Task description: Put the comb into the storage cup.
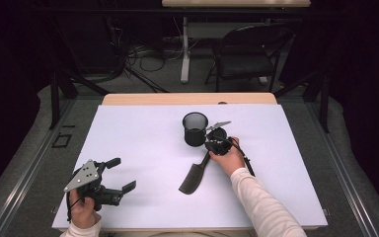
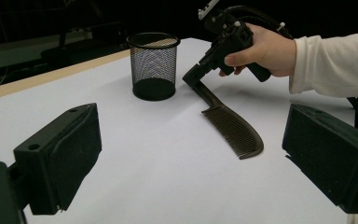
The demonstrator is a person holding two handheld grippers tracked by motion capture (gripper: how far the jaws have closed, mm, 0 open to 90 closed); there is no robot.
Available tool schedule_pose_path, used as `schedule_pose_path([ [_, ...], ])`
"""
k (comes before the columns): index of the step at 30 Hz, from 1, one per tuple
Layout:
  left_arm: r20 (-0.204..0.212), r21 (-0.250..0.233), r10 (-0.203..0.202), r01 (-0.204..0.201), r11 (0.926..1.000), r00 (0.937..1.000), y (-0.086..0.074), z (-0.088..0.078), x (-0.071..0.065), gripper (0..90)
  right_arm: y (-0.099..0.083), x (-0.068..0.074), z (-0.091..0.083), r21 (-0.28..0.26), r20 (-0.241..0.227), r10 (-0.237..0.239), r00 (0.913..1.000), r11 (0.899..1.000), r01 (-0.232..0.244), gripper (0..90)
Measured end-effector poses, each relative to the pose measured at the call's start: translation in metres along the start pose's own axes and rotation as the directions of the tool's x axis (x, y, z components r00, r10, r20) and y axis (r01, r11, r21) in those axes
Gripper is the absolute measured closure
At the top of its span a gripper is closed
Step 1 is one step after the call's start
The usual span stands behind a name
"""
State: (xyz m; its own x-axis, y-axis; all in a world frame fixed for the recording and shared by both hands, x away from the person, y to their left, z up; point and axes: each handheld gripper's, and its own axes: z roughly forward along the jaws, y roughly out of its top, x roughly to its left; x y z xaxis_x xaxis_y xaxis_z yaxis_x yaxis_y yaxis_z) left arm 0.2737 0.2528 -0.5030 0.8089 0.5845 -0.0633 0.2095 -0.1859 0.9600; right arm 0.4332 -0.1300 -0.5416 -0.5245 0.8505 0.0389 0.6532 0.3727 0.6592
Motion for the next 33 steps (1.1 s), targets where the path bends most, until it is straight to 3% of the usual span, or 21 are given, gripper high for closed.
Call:
schedule_pose_path([
  [7, -0.018, -0.002, 0.000, 0.000, 1.0000, 0.9998, -0.0001, 0.0001, -0.0009, 4.6, -0.0006, 0.0007, 0.0014, 0.009, 0.001, -0.003, 1.0000, 1.000, 0.003, 90.0],
  [14, 0.005, 0.004, 0.004, -0.004, 1.0000, 1.0000, 0.0002, -0.0004, 0.0004, 4.6, -0.0012, -0.0007, 0.0001, 0.023, 0.008, -0.017, 0.9998, 1.000, 0.017, 90.0],
  [17, 0.004, 0.003, 0.003, -0.003, 1.0000, 1.0000, 0.0002, -0.0007, 0.0004, 4.7, -0.0024, -0.0007, 0.0010, 0.009, 0.006, -0.014, 0.9999, 1.000, 0.014, 90.0],
  [21, 0.004, 0.002, 0.002, -0.002, 1.0000, 1.0000, 0.0002, -0.0007, 0.0005, 4.6, -0.0030, -0.0005, -0.0015, 0.035, 0.010, -0.024, 0.9997, 0.999, 0.024, 90.0],
  [33, 0.004, 0.003, 0.004, -0.004, 1.0000, 1.0000, 0.0003, -0.0007, 0.0002, 4.7, -0.0098, -0.0023, -0.0057, 0.040, 0.000, -0.035, 0.9994, 0.999, 0.035, 90.0],
])
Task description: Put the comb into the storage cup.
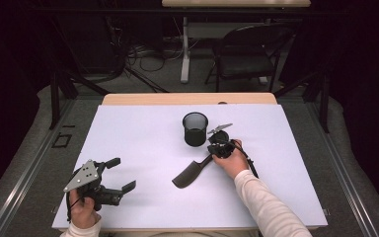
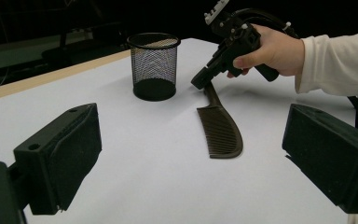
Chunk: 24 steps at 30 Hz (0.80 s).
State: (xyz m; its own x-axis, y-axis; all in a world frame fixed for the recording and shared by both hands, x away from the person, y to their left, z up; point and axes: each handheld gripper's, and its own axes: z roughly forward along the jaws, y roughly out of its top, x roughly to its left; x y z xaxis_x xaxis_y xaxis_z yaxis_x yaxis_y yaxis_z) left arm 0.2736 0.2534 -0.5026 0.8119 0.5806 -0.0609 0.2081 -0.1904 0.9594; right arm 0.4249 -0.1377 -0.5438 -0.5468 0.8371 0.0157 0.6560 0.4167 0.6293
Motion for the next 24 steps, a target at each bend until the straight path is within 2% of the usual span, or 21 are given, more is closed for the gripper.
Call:
schedule_pose_path([
  [8, -0.006, -0.005, -0.001, 0.001, 1.0000, 1.0000, 0.000, 0.000, 0.000, 4.6, -0.005, 0.000, -0.004, 0.009, -0.011, -0.006, 0.9999, 1.000, 0.006, 90.0],
  [11, -0.030, -0.009, -0.004, 0.003, 1.0000, 0.9996, 0.000, 0.001, -0.002, 4.6, -0.006, 0.000, -0.006, 0.014, -0.015, -0.008, 0.9998, 1.000, 0.008, 90.0],
  [12, -0.018, -0.005, -0.003, 0.003, 1.0000, 0.9998, 0.000, 0.001, -0.001, 4.6, -0.007, 0.001, -0.006, 0.008, -0.018, -0.005, 0.9998, 1.000, 0.005, 90.0],
  [18, -0.016, -0.001, -0.002, 0.002, 1.0000, 0.9999, 0.000, 0.001, -0.001, 4.6, -0.008, 0.001, -0.008, 0.038, -0.021, -0.018, 0.9996, 0.999, 0.019, 90.0],
  [19, -0.016, -0.001, -0.002, 0.002, 1.0000, 0.9999, 0.000, 0.001, -0.001, 4.6, -0.009, 0.001, -0.007, 0.017, -0.026, -0.015, 0.9995, 1.000, 0.016, 90.0],
  [24, -0.017, 0.000, -0.003, 0.003, 1.0000, 0.9999, 0.000, 0.001, -0.001, 4.6, -0.013, 0.001, -0.009, 0.026, -0.030, -0.022, 0.9993, 0.999, 0.023, 90.0],
])
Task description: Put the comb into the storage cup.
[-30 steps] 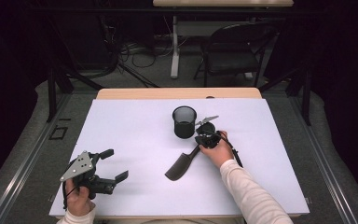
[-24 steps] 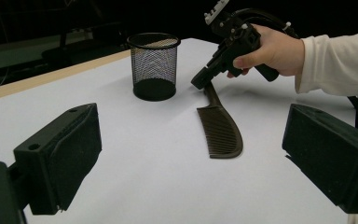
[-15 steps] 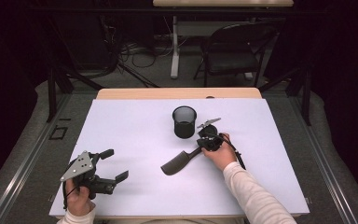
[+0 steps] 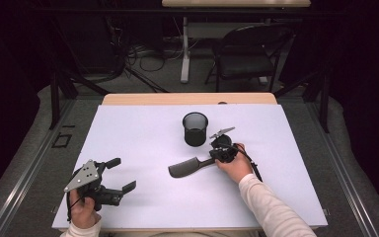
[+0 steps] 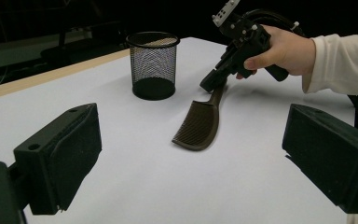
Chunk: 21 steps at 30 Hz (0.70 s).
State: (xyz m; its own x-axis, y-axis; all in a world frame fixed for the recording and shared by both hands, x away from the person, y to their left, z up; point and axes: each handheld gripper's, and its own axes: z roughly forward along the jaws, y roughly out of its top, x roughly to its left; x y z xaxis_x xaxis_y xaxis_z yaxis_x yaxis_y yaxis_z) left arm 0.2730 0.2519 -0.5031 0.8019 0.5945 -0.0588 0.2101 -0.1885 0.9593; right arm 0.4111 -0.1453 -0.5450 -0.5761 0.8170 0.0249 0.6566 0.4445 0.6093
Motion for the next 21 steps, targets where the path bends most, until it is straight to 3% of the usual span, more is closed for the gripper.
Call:
schedule_pose_path([
  [4, 0.006, -0.002, 0.002, -0.002, 1.0000, 1.0000, 0.0000, 0.0002, -0.0001, 4.7, -0.0021, 0.0001, -0.0027, 0.026, 0.002, 0.001, 1.0000, 1.000, -0.001, 90.0],
  [5, 0.005, -0.002, 0.001, -0.001, 1.0000, 1.0000, 0.0000, 0.0002, -0.0001, 4.6, -0.0035, -0.0002, -0.0021, 0.006, -0.005, 0.000, 1.0000, 1.000, 0.000, 90.0],
  [21, 0.002, -0.001, 0.000, 0.000, 1.0000, 1.0000, 0.0000, 0.0002, -0.0002, 4.7, -0.0100, 0.0036, -0.0095, 0.005, -0.024, -0.014, 0.9996, 1.000, 0.014, 90.0],
])
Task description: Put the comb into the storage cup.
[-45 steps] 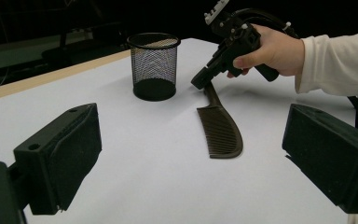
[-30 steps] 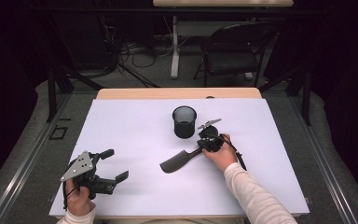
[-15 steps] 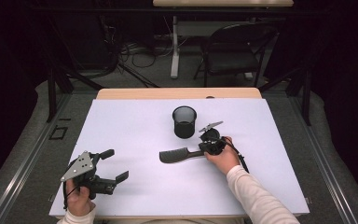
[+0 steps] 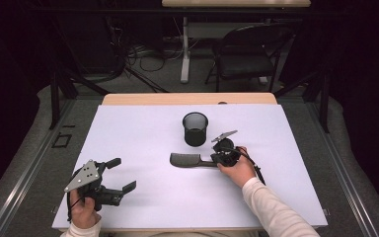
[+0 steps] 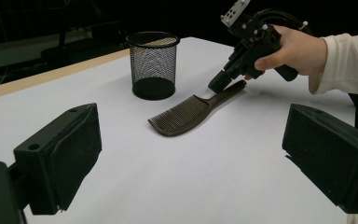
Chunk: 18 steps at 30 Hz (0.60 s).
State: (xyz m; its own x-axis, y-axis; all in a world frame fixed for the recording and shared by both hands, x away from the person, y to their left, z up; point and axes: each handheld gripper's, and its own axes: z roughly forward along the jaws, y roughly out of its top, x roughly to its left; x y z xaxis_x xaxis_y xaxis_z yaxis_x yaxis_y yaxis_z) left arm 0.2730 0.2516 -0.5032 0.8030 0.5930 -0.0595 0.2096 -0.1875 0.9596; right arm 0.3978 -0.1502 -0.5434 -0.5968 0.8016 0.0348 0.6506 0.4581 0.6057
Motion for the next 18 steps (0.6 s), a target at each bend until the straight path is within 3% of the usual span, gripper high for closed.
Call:
schedule_pose_path([
  [5, 0.002, 0.001, 0.002, -0.002, 1.0000, 1.0000, -0.0001, 0.0003, 0.0000, 4.7, -0.0013, 0.0033, -0.0022, 0.003, -0.005, -0.012, 0.9999, 1.000, 0.012, 90.0],
  [8, 0.002, 0.001, 0.002, -0.002, 1.0000, 1.0000, 0.0000, 0.0006, -0.0003, 4.7, -0.0012, 0.0037, -0.0048, 0.036, -0.003, -0.017, 0.9999, 0.999, 0.017, 90.0],
  [9, 0.002, 0.001, 0.001, -0.001, 1.0000, 1.0000, -0.0001, 0.0007, -0.0003, 4.6, -0.0021, 0.0039, -0.0036, 0.016, -0.007, -0.013, 0.9999, 1.000, 0.014, 90.0],
  [18, 0.000, 0.002, 0.002, -0.002, 1.0000, 1.0000, -0.0002, 0.0009, -0.0003, 4.6, -0.0038, 0.0050, -0.0052, 0.021, -0.011, -0.020, 0.9997, 1.000, 0.021, 90.0],
])
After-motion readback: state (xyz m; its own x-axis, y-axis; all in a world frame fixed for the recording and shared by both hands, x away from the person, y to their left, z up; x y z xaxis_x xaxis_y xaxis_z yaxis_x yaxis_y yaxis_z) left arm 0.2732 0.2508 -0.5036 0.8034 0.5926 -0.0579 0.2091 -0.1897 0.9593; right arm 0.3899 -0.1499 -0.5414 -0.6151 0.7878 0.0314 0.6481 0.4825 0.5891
